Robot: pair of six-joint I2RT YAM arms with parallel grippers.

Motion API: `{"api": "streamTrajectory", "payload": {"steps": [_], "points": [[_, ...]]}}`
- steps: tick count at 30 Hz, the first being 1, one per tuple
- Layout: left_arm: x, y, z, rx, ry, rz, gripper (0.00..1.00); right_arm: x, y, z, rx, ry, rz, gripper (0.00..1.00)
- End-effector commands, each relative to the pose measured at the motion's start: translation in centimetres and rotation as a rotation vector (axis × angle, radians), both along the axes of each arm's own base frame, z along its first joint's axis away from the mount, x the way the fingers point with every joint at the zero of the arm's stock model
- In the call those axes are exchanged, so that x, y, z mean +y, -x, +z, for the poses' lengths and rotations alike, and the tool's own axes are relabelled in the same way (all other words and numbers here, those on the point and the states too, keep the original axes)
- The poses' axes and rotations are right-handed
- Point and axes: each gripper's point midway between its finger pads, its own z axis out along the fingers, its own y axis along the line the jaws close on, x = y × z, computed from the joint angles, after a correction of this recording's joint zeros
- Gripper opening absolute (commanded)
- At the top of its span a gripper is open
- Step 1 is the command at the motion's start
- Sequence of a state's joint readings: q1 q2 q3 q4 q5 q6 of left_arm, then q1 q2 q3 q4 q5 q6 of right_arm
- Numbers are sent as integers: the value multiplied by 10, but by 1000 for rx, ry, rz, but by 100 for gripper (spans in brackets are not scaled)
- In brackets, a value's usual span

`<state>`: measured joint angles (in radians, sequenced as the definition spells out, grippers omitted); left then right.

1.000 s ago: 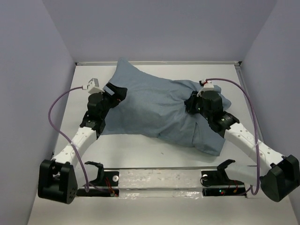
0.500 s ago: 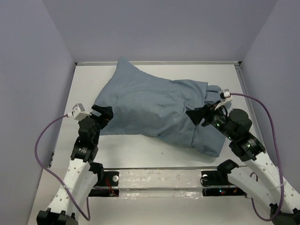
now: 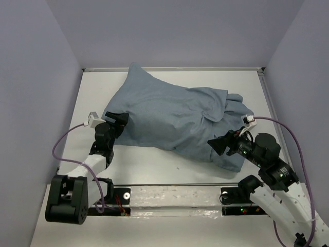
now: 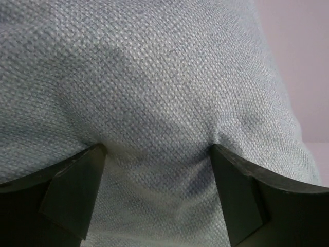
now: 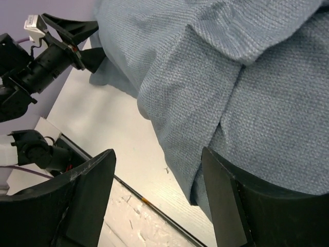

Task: Put the pillow into the pillowcase

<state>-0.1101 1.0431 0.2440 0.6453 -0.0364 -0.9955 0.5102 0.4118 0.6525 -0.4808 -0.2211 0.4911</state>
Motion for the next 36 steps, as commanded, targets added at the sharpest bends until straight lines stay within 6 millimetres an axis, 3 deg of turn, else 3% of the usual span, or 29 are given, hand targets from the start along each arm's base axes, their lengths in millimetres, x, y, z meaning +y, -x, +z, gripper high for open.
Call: {"api": "streamTrajectory", "payload": {"steps": [1,4,5,6,8,11,12,15,16,18,19,20,26,33,36], "points": [[-1,-16,37,-193,77,21,87,-12,10,-12,66,-29,-65,75],[3,-14,35,-218,85,40,61,-14,9,-21,93,-27,-84,79],[5,-14,36,-226,83,48,36,-13,8,-23,106,-21,-83,79],[7,-14,40,-243,67,56,18,-13,5,-27,122,-10,-96,79],[8,-15,46,-259,45,58,0,-14,2,-30,133,-1,-113,79],[9,-9,73,-321,17,51,0,-20,-1,-33,144,0,-157,79],[8,-9,73,-323,10,45,0,-21,-2,-34,144,0,-166,79],[8,5,101,-384,-1,29,0,-26,-5,-41,174,15,-205,79],[9,14,119,-419,-8,27,0,-27,-5,-43,186,23,-213,79],[11,23,135,-448,-24,32,0,-30,-7,-43,199,29,-236,79],[12,26,133,-427,-48,33,0,-31,-8,-44,206,32,-246,79],[12,32,154,-473,-53,28,0,-32,-9,-44,206,35,-254,79],[12,43,178,-485,-99,11,0,-40,-18,-55,254,73,-332,79],[2,46,211,-571,-47,-30,0,-49,-33,-83,338,169,-422,81],[-2,54,229,-622,-65,-59,0,-41,-44,-93,346,194,-399,39]]}}
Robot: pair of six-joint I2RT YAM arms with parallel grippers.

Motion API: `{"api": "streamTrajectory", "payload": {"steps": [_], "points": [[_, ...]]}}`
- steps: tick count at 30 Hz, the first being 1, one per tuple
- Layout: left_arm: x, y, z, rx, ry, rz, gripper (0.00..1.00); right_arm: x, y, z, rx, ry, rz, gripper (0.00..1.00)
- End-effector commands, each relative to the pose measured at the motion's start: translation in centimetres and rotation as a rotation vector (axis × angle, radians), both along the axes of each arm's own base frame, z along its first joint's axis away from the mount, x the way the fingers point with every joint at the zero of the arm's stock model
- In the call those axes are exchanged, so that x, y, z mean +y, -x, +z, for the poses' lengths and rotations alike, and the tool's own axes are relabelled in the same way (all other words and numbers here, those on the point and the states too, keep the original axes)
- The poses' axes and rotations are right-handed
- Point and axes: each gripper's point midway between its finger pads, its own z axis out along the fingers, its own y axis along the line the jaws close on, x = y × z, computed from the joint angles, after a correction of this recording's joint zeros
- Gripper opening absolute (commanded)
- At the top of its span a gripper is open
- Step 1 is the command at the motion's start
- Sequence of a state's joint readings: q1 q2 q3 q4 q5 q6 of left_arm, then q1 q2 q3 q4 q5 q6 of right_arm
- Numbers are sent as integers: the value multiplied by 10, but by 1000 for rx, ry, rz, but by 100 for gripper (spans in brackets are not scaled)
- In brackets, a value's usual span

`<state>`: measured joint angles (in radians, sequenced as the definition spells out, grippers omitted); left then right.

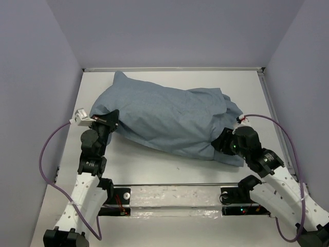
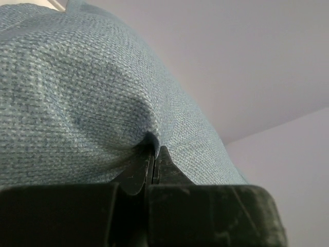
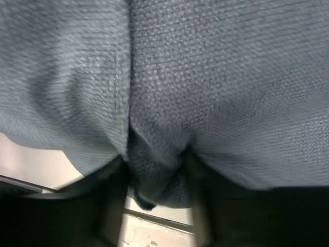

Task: Put the pillow into the pillowcase

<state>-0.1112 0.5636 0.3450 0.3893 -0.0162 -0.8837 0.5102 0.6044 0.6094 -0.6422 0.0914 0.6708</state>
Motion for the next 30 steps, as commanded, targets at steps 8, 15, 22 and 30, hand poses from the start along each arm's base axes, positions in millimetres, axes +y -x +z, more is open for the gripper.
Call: {"api": "streamTrajectory", "payload": {"steps": [8,15,22,30], "points": [[8,68,185,-434,-133,22,0,-10,2,133,-256,15,49,0],[30,141,260,-542,-245,125,0,-5,72,271,-441,-144,272,0],[16,142,237,-404,-316,28,0,-23,56,280,-479,-110,142,0],[-8,35,139,-195,-168,-69,56,3,-99,198,-336,93,-33,0]]}}
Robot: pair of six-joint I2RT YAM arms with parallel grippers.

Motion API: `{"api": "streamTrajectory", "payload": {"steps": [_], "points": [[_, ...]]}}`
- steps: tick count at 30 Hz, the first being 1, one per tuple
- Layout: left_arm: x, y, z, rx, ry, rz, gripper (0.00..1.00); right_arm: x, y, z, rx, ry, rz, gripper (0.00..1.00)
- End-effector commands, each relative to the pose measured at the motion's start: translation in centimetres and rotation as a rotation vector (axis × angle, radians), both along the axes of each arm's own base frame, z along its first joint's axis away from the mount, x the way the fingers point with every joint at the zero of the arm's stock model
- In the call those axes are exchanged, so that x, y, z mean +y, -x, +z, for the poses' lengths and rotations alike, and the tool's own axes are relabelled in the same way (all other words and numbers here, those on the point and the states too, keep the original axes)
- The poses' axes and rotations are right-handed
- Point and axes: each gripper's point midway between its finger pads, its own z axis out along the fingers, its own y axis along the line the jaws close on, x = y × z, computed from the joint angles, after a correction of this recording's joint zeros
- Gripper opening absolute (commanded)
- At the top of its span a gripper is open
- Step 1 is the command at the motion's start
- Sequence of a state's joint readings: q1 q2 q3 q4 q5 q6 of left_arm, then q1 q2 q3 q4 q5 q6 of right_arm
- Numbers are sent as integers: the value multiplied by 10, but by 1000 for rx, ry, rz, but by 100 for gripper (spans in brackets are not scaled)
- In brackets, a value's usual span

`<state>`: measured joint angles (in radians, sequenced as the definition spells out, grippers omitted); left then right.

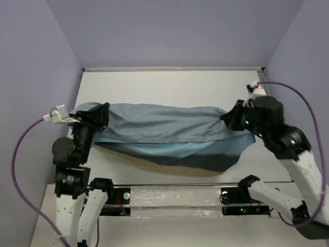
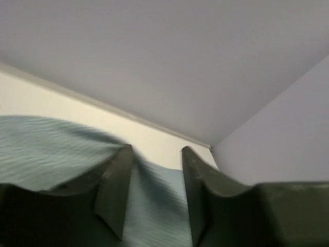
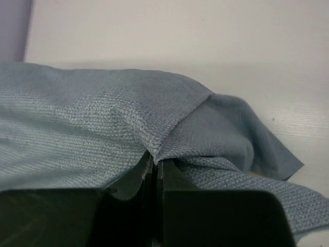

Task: Put the pillow into the pillowcase

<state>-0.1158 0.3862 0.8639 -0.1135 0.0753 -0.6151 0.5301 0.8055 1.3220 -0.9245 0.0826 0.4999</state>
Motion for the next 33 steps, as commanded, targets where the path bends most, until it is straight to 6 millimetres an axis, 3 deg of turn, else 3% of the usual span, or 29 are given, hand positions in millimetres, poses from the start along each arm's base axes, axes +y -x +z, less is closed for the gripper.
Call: {"api": "streamTrajectory", "payload": {"steps": [1,2,3,4,5,6,7,8,9,10,11,12,14,16,17,18,19,20,21,22,23,25,26,27,29,30,33], "points": [[-10,-64,-4,-37,114,-28,70,-22,-145,-14,-18,35,-200,0],[-14,-99,-12,30,143,-29,99,-23,-169,18,-53,-42,-168,4],[-20,-141,-33,124,130,-29,99,-33,-211,-8,62,-94,-195,17],[-24,-151,13,60,112,-47,99,-41,-232,33,-18,-108,-221,54],[-26,-166,18,79,88,-49,99,-44,-247,39,-24,-97,-241,69],[-27,-174,29,71,64,-49,99,-48,-255,41,-16,-69,-261,76],[-28,-183,51,35,51,-45,99,-50,-272,36,-5,-53,-273,85],[-24,-186,62,15,43,-21,99,-58,-276,60,-64,-55,-298,86],[-21,-188,72,-1,18,-2,99,-58,-279,67,-82,-57,-298,87],[-18,-194,69,22,-1,19,99,-56,-281,71,-94,-55,-287,87],[-15,-191,83,-2,-10,33,99,-56,-282,74,-104,-49,-277,88],[-13,-190,83,-3,-34,45,99,-59,-281,73,-114,-30,-282,88],[-6,-182,72,6,-35,80,99,-62,-278,71,-128,-2,-288,88],[-5,-169,66,-6,-33,80,99,-56,-262,61,-112,4,-233,88],[-5,-170,30,59,-40,78,99,-48,-252,54,-97,-19,-195,88],[-2,-167,9,92,-33,91,99,-46,-227,85,-208,-55,-179,87],[2,-153,7,68,5,105,99,-42,-218,23,-103,-60,-164,86],[5,-151,-54,173,6,118,99,-41,-205,8,-104,-77,-161,86],[7,-146,-79,209,15,130,99,-44,-198,2,-138,-113,-192,86],[11,-134,-90,206,29,145,99,-48,-173,-40,-89,-112,-217,86],[20,-128,-139,294,34,197,99,-51,-164,-56,-77,-114,-232,86],[31,-117,-185,369,35,245,99,-53,-148,-97,-21,-116,-248,86],[34,-115,-194,387,39,253,99,-53,-147,-93,-35,-123,-250,86],[34,-113,-202,404,67,254,99,-56,-142,-118,17,-119,-281,86],[37,-112,-216,412,108,256,99,-58,-138,-134,31,-120,-290,87],[39,-113,-219,415,141,261,99,-63,-133,-154,67,-104,-321,87],[50,-114,-228,420,152,294,99,-82,-137,-179,97,-91,-400,91]]}}
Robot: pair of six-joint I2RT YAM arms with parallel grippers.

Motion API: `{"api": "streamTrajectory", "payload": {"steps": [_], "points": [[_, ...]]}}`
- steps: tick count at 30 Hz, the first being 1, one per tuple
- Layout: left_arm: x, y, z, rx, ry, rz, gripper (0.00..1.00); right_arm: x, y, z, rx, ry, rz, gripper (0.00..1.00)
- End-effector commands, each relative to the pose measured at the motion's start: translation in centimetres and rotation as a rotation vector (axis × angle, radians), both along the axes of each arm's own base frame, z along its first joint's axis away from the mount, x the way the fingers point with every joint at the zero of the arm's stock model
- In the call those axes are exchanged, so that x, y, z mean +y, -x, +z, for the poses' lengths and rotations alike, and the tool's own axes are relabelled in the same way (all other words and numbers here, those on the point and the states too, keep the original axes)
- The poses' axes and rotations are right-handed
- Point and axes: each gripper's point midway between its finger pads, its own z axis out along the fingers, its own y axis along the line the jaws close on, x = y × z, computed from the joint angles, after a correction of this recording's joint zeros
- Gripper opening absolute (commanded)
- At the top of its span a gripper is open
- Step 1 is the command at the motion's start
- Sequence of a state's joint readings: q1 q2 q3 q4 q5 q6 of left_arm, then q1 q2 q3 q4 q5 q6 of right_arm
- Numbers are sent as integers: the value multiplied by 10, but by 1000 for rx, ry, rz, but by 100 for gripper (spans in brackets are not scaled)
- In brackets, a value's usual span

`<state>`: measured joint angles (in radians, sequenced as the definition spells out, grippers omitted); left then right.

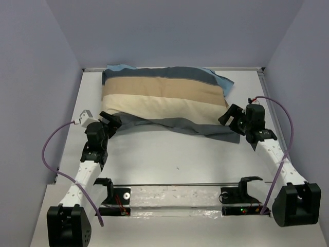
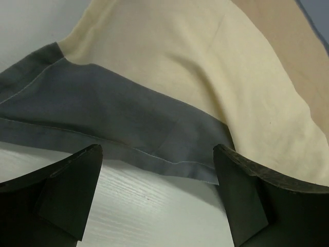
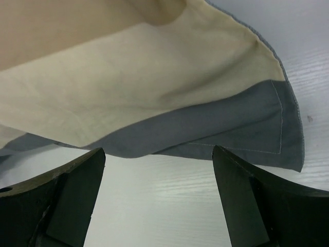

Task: Put the pillow into the pillowcase

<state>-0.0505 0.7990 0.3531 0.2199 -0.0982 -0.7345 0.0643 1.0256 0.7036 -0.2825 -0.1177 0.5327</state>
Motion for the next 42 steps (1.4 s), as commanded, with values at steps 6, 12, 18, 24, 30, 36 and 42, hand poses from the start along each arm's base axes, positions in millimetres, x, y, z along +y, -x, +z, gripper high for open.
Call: {"api": "streamTrajectory", "payload": {"steps": [6,12,18,24,30,36,42], "points": [[50,0,-3,-139,116,252,99,-34,-31,-14,-64,-39,-134,83],[59,27,-47,-66,203,349,99,-75,-15,-42,-25,-81,-328,79],[66,34,-60,-44,240,410,99,-98,-6,-63,6,-127,-439,87],[74,11,-65,-50,241,407,94,-109,-13,-86,47,-221,-480,86],[78,-5,-53,-122,238,397,27,-94,-30,-101,90,-283,-376,68],[80,-10,-38,-159,244,379,0,-85,-42,-93,39,-358,-340,0],[89,-8,9,-215,184,387,0,-111,-32,-21,-160,-242,-451,0]]}}
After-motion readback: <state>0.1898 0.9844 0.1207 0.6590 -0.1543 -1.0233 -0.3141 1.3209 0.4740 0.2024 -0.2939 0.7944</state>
